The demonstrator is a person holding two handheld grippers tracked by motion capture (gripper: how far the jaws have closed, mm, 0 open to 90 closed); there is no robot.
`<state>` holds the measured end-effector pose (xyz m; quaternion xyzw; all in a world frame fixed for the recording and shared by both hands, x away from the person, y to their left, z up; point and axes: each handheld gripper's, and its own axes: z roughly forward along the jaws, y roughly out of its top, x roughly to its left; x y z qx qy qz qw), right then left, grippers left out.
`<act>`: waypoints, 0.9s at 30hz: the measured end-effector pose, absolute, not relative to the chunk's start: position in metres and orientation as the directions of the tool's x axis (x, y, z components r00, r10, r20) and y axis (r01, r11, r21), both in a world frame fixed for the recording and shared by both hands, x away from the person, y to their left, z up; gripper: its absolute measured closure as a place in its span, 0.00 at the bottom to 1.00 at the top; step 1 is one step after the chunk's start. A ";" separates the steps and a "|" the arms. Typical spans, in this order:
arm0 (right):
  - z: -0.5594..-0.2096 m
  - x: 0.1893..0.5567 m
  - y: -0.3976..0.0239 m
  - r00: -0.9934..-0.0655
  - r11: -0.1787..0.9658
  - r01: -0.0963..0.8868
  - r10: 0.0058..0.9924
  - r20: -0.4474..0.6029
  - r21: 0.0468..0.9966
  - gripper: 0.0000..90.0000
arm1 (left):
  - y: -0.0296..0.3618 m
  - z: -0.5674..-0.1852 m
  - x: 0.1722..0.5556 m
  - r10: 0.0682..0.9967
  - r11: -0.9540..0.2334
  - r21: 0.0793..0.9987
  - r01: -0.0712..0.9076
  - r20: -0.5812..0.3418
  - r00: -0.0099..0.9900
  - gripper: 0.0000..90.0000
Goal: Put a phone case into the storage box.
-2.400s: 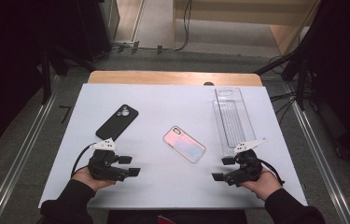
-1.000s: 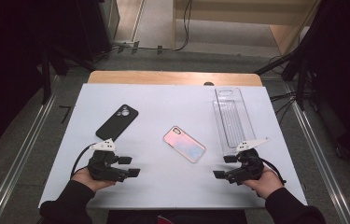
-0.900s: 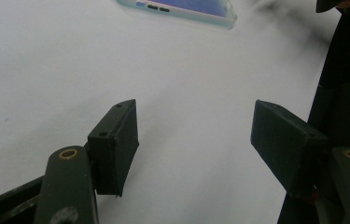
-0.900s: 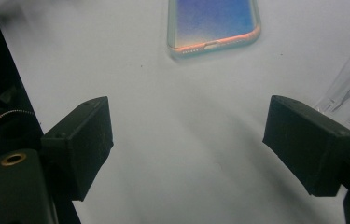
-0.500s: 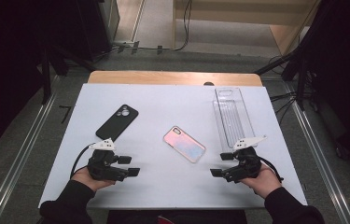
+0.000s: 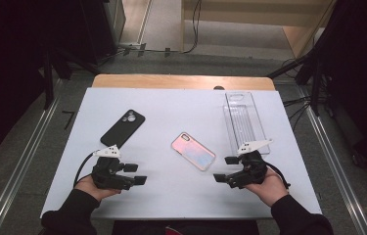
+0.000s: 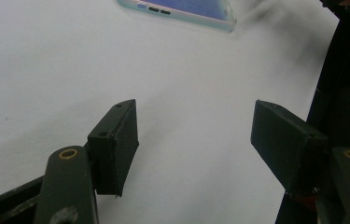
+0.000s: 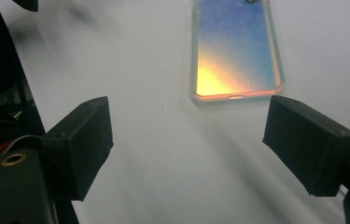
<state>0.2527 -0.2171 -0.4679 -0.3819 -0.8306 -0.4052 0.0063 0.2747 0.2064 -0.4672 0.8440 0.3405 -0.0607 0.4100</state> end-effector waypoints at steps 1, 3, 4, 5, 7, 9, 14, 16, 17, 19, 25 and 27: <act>-0.468 0.253 -0.216 -0.708 0.377 0.639 0.630 0.321 0.670 0.15 | 0.206 -0.467 0.275 0.525 -0.432 0.651 0.625 -0.382 0.761 0.36; -0.466 0.254 -0.213 -0.707 0.372 0.637 0.631 0.319 0.675 0.15 | 0.206 -0.467 0.275 0.524 -0.432 0.650 0.625 -0.383 0.761 0.36; -0.466 0.254 -0.213 -0.707 0.372 0.637 0.631 0.319 0.675 0.15 | 0.206 -0.467 0.275 0.524 -0.432 0.650 0.625 -0.383 0.761 0.36; -0.466 0.255 -0.212 -0.706 0.369 0.636 0.632 0.318 0.677 0.15 | 0.206 -0.467 0.275 0.524 -0.432 0.651 0.624 -0.382 0.761 0.36; -0.465 0.256 -0.209 -0.707 0.371 0.635 0.632 0.316 0.678 0.15 | 0.206 -0.467 0.275 0.522 -0.434 0.650 0.623 -0.382 0.762 0.36; -0.465 0.257 -0.207 -0.709 0.374 0.633 0.632 0.313 0.678 0.15 | 0.206 -0.467 0.275 0.522 -0.434 0.651 0.623 -0.382 0.763 0.36; -0.464 0.259 -0.204 -0.712 0.373 0.626 0.632 0.307 0.685 0.15 | 0.206 -0.467 0.275 0.521 -0.436 0.650 0.623 -0.382 0.763 0.36; -0.464 0.260 -0.202 -0.714 0.374 0.622 0.632 0.302 0.688 0.15 | 0.206 -0.467 0.275 0.521 -0.436 0.650 0.622 -0.382 0.764 0.36; -0.463 0.260 -0.201 -0.712 0.373 0.622 0.635 0.300 0.689 0.15 | 0.206 -0.467 0.274 0.520 -0.436 0.650 0.623 -0.382 0.764 0.36; -0.463 0.261 -0.199 -0.713 0.373 0.619 0.635 0.296 0.691 0.15 | 0.206 -0.467 0.275 0.520 -0.436 0.650 0.622 -0.382 0.764 0.36; -0.461 0.264 -0.194 -0.712 0.360 0.612 0.638 0.293 0.704 0.15 | 0.206 -0.467 0.275 0.519 -0.437 0.650 0.621 -0.382 0.765 0.36; -0.461 0.266 -0.192 -0.711 0.356 0.611 0.639 0.293 0.707 0.15 | 0.206 -0.467 0.275 0.519 -0.437 0.650 0.622 -0.383 0.765 0.36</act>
